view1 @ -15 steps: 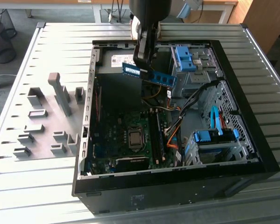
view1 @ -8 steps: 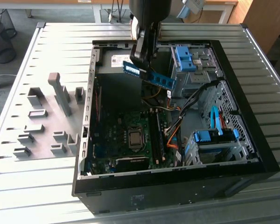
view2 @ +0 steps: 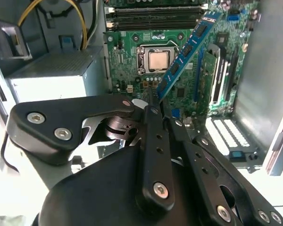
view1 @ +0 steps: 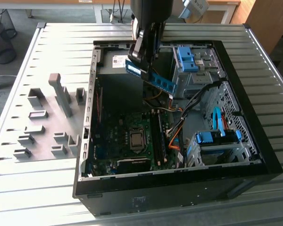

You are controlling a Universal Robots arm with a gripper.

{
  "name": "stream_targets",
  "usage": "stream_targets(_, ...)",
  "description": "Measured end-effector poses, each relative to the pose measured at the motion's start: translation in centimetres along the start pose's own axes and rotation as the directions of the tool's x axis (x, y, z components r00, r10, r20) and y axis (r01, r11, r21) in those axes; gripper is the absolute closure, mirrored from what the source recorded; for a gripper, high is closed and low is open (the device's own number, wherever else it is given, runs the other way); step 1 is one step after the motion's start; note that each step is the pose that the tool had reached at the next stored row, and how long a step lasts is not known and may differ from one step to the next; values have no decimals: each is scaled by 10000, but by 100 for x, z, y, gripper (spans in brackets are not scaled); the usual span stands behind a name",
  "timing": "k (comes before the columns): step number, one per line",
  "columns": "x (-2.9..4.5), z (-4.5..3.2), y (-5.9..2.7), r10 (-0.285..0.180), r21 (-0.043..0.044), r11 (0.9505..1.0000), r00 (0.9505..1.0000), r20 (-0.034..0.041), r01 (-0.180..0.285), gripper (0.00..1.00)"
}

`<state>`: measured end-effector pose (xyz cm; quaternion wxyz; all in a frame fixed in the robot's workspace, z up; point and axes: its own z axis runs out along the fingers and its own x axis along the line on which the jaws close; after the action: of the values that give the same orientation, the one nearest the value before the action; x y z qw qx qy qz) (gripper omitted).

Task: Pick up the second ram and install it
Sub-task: 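Insert the second ram into the second slot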

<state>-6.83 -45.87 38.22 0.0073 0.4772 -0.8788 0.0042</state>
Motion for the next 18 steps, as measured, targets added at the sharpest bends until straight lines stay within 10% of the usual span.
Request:
stream_targets(9,0,8,0,1263,-21,9920,9920,-2,-1263,86)
stream_targets(18,0,16,0,2469,-41,9690,9690,-6,-2469,86)
